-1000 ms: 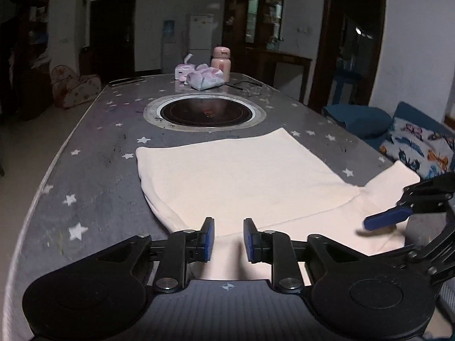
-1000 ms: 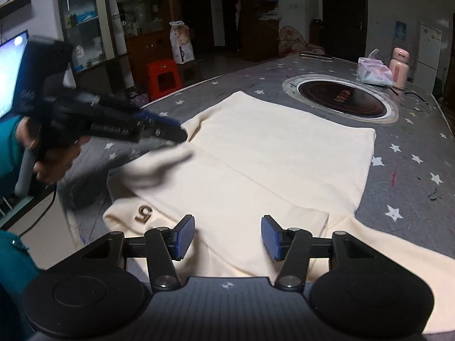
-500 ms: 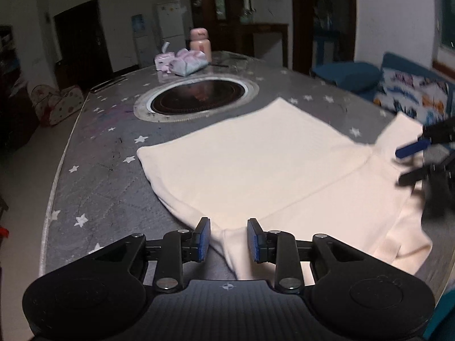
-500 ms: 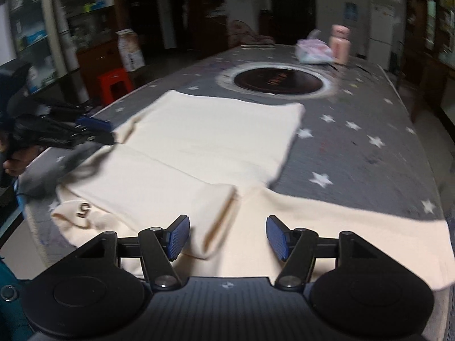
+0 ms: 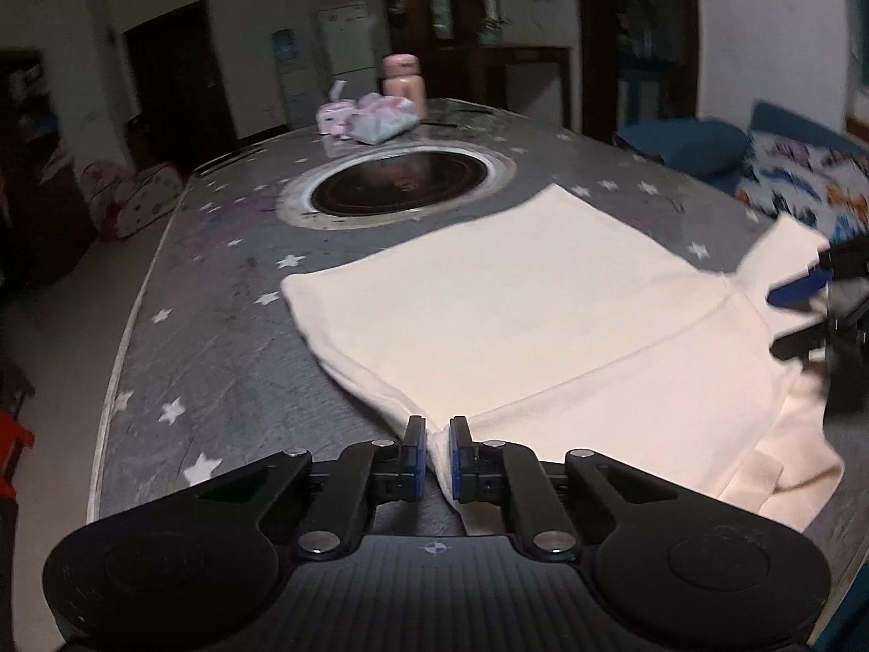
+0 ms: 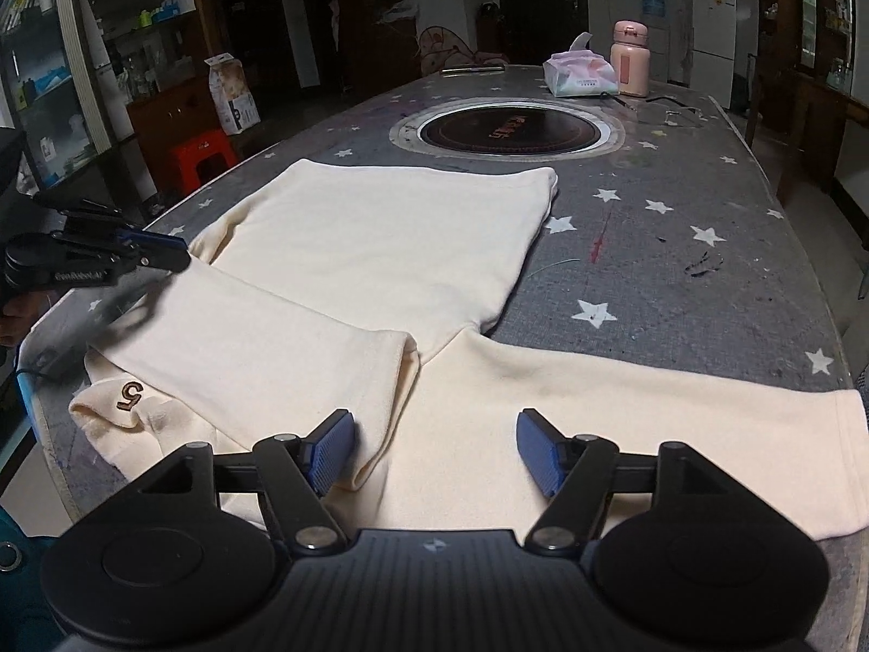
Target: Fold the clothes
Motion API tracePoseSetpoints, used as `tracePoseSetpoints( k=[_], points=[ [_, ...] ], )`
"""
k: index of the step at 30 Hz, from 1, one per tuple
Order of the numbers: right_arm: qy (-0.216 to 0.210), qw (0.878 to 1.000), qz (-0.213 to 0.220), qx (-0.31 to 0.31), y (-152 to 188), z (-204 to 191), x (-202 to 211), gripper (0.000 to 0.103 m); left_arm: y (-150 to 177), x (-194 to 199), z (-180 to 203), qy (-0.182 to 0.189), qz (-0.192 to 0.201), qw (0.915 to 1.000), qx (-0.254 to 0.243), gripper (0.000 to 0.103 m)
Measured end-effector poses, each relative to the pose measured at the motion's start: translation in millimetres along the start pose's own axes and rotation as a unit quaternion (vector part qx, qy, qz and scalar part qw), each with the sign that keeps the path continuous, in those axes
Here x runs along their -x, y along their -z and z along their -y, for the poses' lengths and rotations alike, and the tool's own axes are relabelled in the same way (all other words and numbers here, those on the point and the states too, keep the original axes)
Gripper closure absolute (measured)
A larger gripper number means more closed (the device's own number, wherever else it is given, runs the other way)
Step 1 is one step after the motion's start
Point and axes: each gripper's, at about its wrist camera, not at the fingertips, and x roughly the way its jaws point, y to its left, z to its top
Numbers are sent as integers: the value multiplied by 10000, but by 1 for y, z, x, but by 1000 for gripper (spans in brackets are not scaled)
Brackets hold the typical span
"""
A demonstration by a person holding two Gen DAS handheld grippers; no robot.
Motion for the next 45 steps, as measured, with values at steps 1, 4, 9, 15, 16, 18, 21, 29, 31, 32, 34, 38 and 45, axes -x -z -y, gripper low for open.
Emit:
tracePoseSetpoints(
  k=[1, 4, 9, 15, 16, 18, 21, 29, 31, 32, 34, 38, 45],
  points=[
    [6, 10000, -5, 5, 0, 0, 0, 34, 2, 2, -4, -21, 13, 10000, 91, 94],
    [12, 10000, -12, 15, 0, -2, -1, 32, 10, -1, -15, -242, -88, 9991, 348, 103],
    [29, 10000, -11, 34, 0, -3, -2, 31, 19, -2, -40, -371, -292, 9945, 939, 103],
    [23, 10000, -16, 18, -2, -4, -2, 28, -1, 11, -13, 271, 133, 9971, 703, 100],
    [3, 10000, -4, -1, -2, -3, -1, 26, -5, 10, -5, 379, 166, 9973, 604, 99],
    [-13, 10000, 42, -34, -4, -3, 1, 26, -8, 2, 7, 419, 162, 9982, 391, 98],
    [77, 9998, 177, -66, -6, 0, 9, 26, -9, -9, 16, 374, 113, 9992, 125, 91],
    [418, 9987, 99, -268, -2, 19, 11, 26, -2, -13, 10, 419, -2, 9991, -104, 90],
    [412, 9987, 38, -300, 0, 20, 7, 26, -1, -10, 9, 394, 13, 9991, -169, 88],
    [402, 9987, 18, -303, 1, 19, 6, 25, -2, -8, 7, 364, 25, 9992, -188, 88],
    [404, 9988, 0, -270, 2, 19, 4, 24, -3, -5, 3, 281, 39, 9993, -224, 76],
    [382, 9990, -13, -247, 2, 19, 2, 23, -1, -4, 2, 202, 45, 9992, -336, 68],
    [339, 9992, -38, -216, 2, 19, 2, 21, -5, -7, 10, 292, 73, 9961, -831, 68]
  ],
)
